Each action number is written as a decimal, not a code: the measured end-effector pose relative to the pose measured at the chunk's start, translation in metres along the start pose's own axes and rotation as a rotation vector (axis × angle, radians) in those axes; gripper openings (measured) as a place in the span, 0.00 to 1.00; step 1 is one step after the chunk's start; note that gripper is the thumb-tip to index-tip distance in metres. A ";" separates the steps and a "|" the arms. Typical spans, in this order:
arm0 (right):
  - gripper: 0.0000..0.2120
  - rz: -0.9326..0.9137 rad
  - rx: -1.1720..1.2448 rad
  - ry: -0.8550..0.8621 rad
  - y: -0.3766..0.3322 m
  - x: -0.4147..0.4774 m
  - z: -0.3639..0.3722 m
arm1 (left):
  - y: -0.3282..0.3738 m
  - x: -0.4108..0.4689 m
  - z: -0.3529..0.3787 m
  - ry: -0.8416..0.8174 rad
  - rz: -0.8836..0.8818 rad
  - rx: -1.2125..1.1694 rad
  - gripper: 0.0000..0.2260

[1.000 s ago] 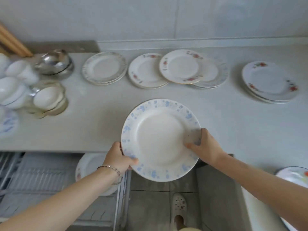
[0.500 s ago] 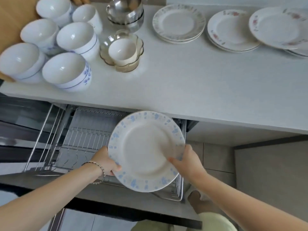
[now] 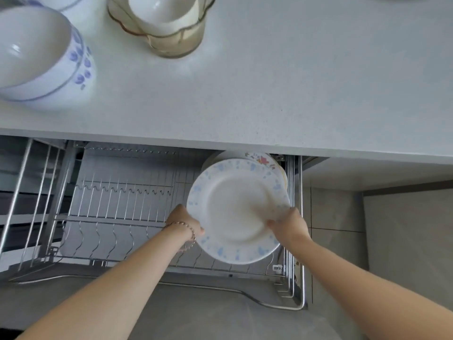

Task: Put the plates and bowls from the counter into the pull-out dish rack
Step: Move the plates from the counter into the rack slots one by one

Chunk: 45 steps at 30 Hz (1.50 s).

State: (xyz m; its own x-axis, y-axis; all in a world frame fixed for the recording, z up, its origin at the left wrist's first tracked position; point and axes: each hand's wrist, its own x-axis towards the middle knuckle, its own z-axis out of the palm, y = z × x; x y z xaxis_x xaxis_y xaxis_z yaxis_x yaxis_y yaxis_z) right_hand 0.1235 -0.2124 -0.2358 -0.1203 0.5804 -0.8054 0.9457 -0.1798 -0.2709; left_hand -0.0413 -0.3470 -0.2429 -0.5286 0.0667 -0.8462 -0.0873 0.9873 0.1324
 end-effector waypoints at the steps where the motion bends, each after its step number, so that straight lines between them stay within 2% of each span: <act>1: 0.23 0.009 0.006 0.023 -0.002 0.007 0.002 | 0.007 0.008 0.003 0.022 0.002 0.009 0.22; 5: 0.22 0.041 0.048 0.105 -0.010 0.032 0.007 | 0.032 0.033 0.010 0.067 -0.012 0.025 0.19; 10: 0.21 0.084 0.054 0.174 -0.015 0.041 0.023 | 0.042 0.047 0.020 0.141 0.023 0.029 0.20; 14: 0.27 0.041 -0.011 0.253 -0.012 0.039 0.034 | 0.045 0.041 0.028 0.189 0.046 -0.006 0.18; 16: 0.30 0.025 0.046 0.254 -0.007 0.040 0.034 | 0.044 0.035 0.030 0.208 0.043 -0.036 0.16; 18: 0.30 0.014 0.144 0.251 -0.004 0.041 0.035 | 0.043 0.032 0.032 0.209 0.030 -0.142 0.16; 23: 0.25 0.091 0.373 0.305 -0.003 0.045 0.039 | 0.042 0.035 0.039 0.038 -0.011 -0.811 0.23; 27: 0.27 0.071 0.443 0.327 -0.002 0.048 0.042 | 0.039 0.038 0.040 -0.058 0.005 -0.921 0.20; 28: 0.28 0.067 0.442 0.323 -0.001 0.047 0.041 | 0.037 0.040 0.040 -0.067 0.024 -0.890 0.21; 30: 0.28 0.069 0.366 0.293 0.001 0.043 0.037 | 0.032 0.039 0.041 -0.082 0.070 -0.739 0.31; 32: 0.22 0.085 0.261 0.243 0.004 0.038 0.033 | 0.027 0.032 0.039 -0.062 0.105 -0.458 0.35; 35: 0.15 0.126 0.145 0.116 0.007 0.025 0.021 | 0.025 0.012 0.030 0.009 0.112 0.013 0.26; 38: 0.13 0.051 -0.033 -0.022 0.008 0.006 -0.003 | 0.035 -0.020 0.016 0.010 0.275 0.351 0.16; 40: 0.09 0.003 -0.137 -0.089 0.010 -0.008 -0.028 | 0.050 -0.048 0.008 -0.021 0.378 0.468 0.15; 45: 0.10 -0.122 -0.246 -0.167 0.022 -0.053 -0.122 | 0.114 -0.132 0.014 -0.089 0.564 0.610 0.13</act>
State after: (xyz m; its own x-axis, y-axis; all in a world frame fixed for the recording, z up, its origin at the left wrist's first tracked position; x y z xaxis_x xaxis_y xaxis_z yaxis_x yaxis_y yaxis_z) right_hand 0.1877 -0.1505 -0.1350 -0.2660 0.4436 -0.8558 0.9634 0.0919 -0.2518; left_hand 0.0302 -0.2408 -0.1235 -0.2850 0.5603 -0.7777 0.6568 0.7051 0.2673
